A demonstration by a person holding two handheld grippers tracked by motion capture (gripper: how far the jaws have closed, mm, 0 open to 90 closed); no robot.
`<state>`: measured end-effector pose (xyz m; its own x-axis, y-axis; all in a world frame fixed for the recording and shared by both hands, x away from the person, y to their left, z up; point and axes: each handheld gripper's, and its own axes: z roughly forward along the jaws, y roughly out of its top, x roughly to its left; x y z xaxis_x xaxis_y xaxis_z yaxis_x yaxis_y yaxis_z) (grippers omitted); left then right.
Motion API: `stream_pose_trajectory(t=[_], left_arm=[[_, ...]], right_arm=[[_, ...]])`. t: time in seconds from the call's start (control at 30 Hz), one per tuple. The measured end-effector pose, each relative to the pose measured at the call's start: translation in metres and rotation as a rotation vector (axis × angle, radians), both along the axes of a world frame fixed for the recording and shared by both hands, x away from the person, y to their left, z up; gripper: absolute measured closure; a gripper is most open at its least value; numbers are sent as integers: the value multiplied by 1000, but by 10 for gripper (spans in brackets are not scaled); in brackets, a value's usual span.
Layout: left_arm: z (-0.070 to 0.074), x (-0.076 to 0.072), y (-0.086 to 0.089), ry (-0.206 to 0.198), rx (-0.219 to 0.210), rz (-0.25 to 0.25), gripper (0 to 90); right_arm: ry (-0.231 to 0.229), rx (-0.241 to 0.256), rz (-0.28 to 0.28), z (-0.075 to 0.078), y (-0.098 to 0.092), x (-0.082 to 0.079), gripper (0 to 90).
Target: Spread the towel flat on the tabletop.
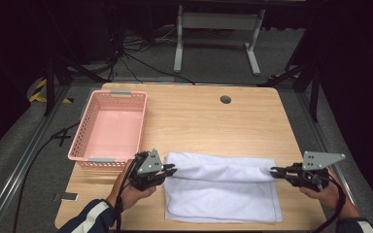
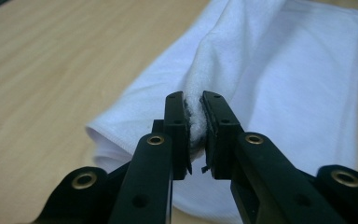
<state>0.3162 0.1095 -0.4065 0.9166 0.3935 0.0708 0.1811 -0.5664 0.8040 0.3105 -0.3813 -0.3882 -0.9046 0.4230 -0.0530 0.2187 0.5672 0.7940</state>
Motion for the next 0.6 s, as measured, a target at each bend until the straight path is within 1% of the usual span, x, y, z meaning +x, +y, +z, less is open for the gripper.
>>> stream_pose_trajectory(t=[0.03,0.07,0.1,0.13,0.17,0.2,0.23,0.27,0.3,0.33,0.37,0.4,0.43,0.47,0.5,0.53,0.57,0.6], left_arm=[[-1,-6,0,5,-2,-13,814],[-2,-11,1,5,11,-42,814],[-3,-15,1,-1,27,-52,812],[-8,-23,2,20,44,-78,814],[-11,-26,2,37,49,-87,815],[-16,-29,2,47,64,-93,819],[-19,-31,3,63,73,-96,819],[-23,-34,5,89,56,-98,819],[-23,-34,5,89,56,-98,824],[-26,-38,6,109,46,-99,824],[-28,-40,6,101,58,-115,829],[-30,-43,6,107,63,-130,830],[-33,-44,4,103,72,-145,830],[-36,-45,2,108,102,-159,830],[-42,-45,-1,122,147,-173,829],[-42,-45,-1,122,147,-173,829],[-49,-41,-3,146,191,-159,829],[-50,-38,-4,158,180,-158,828]], right_arm=[[27,8,46,-8,-4,-10,841],[27,8,46,-8,-4,-10,841],[49,-25,89,-14,-7,-18,838],[61,-37,109,-18,-8,-21,838],[75,-31,127,-22,-10,-24,837],[89,-31,153,-25,-11,-27,837],[104,-42,161,-28,-13,-30,837],[112,-50,161,-30,-14,-32,837],[112,-50,161,-30,-14,-32,837],[125,-42,164,-31,-16,-34,838],[137,-19,168,-34,-20,-38,839],[149,-20,174,-36,-22,-39,838],[149,-20,174,-36,-22,-39,838],[187,-40,207,-41,-21,-43,838],[206,-64,218,-44,-19,-43,837],[231,-84,228,-47,-18,-44,835],[250,-103,247,-50,-15,-45,834],[258,-124,250,-53,-12,-45,835]])
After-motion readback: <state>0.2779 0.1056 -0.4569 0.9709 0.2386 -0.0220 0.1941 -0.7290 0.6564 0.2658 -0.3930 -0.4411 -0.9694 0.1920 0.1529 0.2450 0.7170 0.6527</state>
